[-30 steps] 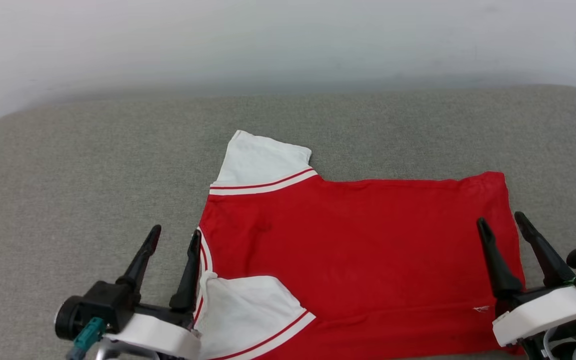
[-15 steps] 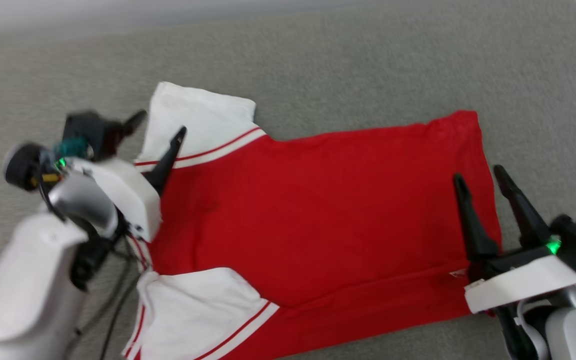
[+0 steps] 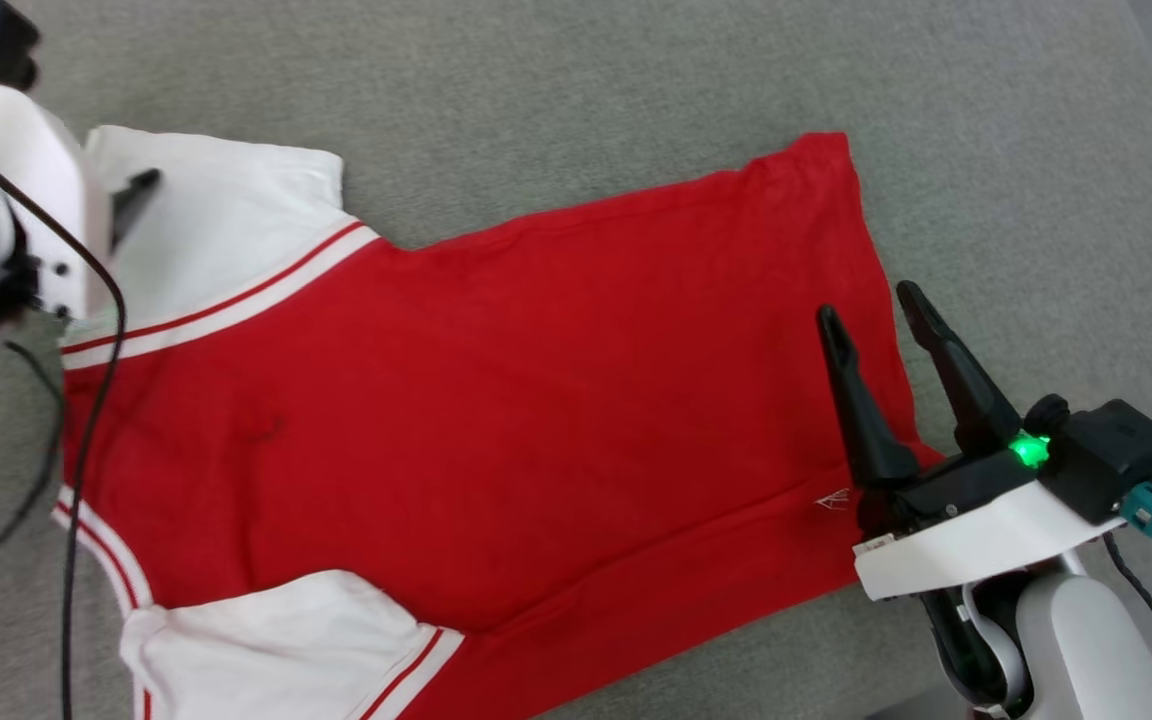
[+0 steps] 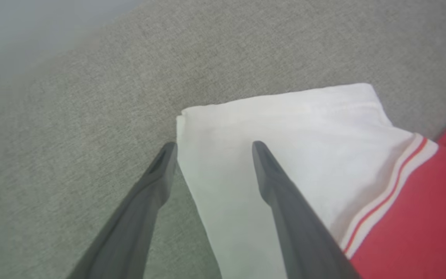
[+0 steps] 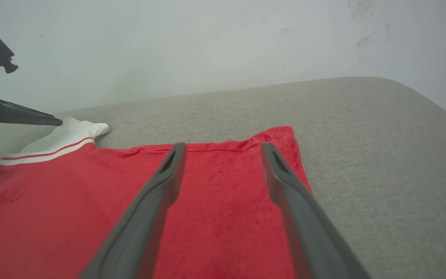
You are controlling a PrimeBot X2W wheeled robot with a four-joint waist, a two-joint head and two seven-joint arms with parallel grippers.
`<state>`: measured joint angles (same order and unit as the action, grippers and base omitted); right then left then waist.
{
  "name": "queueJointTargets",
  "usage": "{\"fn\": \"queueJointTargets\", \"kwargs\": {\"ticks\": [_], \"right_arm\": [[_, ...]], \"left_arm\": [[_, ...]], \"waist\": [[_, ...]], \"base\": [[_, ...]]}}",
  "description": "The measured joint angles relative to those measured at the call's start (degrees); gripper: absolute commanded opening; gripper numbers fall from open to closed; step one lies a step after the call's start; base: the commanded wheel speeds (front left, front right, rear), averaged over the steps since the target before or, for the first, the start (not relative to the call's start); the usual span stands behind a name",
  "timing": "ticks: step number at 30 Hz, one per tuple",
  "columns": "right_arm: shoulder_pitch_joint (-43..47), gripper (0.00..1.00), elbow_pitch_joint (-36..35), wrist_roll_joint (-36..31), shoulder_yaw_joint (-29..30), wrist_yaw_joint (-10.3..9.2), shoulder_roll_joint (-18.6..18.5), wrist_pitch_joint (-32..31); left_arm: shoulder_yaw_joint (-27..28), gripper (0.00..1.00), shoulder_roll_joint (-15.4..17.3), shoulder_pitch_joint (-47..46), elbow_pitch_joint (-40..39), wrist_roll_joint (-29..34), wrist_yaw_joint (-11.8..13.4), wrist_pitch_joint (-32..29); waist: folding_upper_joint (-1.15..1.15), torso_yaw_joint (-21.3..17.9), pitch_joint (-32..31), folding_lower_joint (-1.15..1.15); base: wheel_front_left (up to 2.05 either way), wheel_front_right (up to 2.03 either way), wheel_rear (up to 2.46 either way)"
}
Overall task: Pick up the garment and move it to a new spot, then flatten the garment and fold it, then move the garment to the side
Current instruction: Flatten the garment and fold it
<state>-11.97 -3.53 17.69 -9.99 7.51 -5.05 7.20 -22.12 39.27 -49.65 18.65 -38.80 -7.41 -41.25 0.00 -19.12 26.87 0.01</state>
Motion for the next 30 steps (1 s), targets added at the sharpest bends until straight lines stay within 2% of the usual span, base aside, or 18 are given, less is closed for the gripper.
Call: {"fn": "queueJointTargets", "kwargs": {"ticks": [3, 12, 13, 14, 16, 21, 30], "right_arm": [[-0.77, 1.00, 0.38, 0.49, -0.83, 0.00, 0.18, 0.70], [-1.34, 1.00, 1.55, 0.94, -2.86, 0.00, 0.42, 1.43], [-1.53, 1.00, 1.65, 0.96, -2.93, 0.00, 0.42, 1.44], [-1.70, 1.00, 1.72, 0.96, -2.98, 0.00, 0.43, 1.57], [-1.81, 1.00, 1.89, 0.96, -3.03, 0.00, 0.44, 1.60], [-1.81, 1.00, 2.37, 0.91, -2.58, 0.00, 0.32, 1.31], [-1.48, 1.00, 2.16, 0.29, -0.77, 0.00, -1.47, -1.33]], "left_arm": [[-0.27, 1.00, 1.70, -1.99, 2.38, 0.90, 0.10, -1.94], [-0.11, 1.00, 2.56, -3.66, 6.15, 0.71, 1.44, -4.78], [-0.15, 0.56, 2.65, -3.71, 6.22, 0.63, 1.45, -5.08], [-0.13, 0.02, 2.69, -3.72, 6.23, 0.47, 1.45, -5.33], [0.00, 0.00, 2.74, -3.70, 6.19, -0.23, 1.45, -5.41], [0.59, 0.00, 1.62, -3.10, 6.47, -0.29, 1.86, -0.87], [1.56, 0.00, -0.89, -0.34, 5.14, -2.32, 1.36, 6.21]], "waist": [[0.00, -1.37, 1.08, 0.00], [0.00, -3.29, 3.26, -0.01], [0.00, -3.35, 3.41, -0.01], [0.00, -3.36, 3.53, -0.01], [0.00, -3.33, 3.63, -0.01], [0.00, -2.75, 3.15, -0.01], [0.00, -0.34, -1.32, -0.01]], "base": [[0.00, 0.00, 0.00], [0.00, 0.00, 0.00], [0.00, 0.00, 0.00], [0.00, 0.00, 0.00], [0.00, 0.00, 0.00], [0.00, 0.00, 0.00], [0.00, 0.00, 0.00]]}}
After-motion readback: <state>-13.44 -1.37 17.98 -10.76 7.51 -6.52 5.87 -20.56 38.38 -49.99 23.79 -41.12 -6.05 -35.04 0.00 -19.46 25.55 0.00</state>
